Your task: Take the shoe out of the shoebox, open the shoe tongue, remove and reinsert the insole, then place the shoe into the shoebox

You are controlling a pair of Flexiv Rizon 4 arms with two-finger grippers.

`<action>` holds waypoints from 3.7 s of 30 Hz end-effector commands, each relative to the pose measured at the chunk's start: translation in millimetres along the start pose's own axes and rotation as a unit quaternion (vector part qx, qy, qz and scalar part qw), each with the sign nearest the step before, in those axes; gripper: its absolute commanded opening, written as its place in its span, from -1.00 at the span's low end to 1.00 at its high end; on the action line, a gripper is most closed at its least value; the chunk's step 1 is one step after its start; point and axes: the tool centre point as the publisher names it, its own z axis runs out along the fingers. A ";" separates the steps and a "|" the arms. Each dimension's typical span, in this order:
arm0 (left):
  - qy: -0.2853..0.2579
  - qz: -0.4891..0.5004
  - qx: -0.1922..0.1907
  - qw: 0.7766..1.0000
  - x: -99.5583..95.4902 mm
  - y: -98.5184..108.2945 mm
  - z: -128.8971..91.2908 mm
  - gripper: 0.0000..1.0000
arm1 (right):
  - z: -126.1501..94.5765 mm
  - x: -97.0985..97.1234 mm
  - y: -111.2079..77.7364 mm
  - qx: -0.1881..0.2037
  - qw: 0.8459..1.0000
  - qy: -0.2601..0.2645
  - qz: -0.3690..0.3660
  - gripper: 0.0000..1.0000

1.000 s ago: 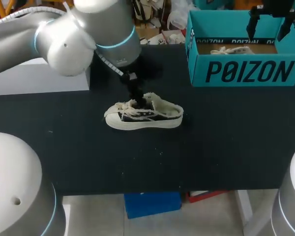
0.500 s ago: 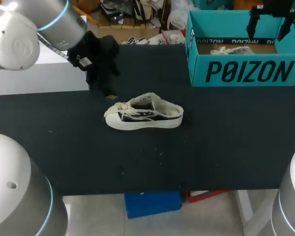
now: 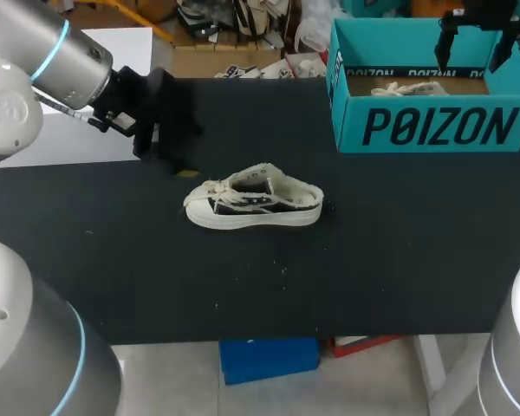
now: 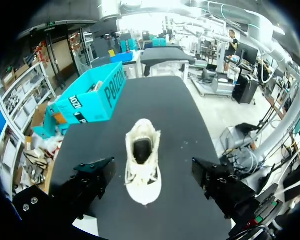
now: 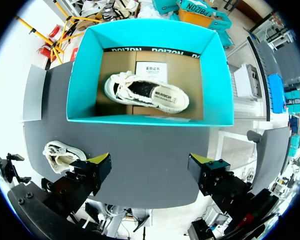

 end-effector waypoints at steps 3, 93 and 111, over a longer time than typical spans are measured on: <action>-0.041 -0.031 0.052 0.997 14.9 18.5 -10.3 1.00 | -0.1 0.3 0.4 0.000 1.000 0.000 0.000 1.00; -0.011 0.009 0.075 0.997 32.0 32.3 -11.9 1.00 | 84.1 200.9 -123.6 -0.310 0.657 0.224 -0.650 1.00; -0.011 0.009 0.075 0.997 32.0 32.3 -11.9 1.00 | 141.7 252.3 -127.4 -0.379 0.613 0.305 -0.623 1.00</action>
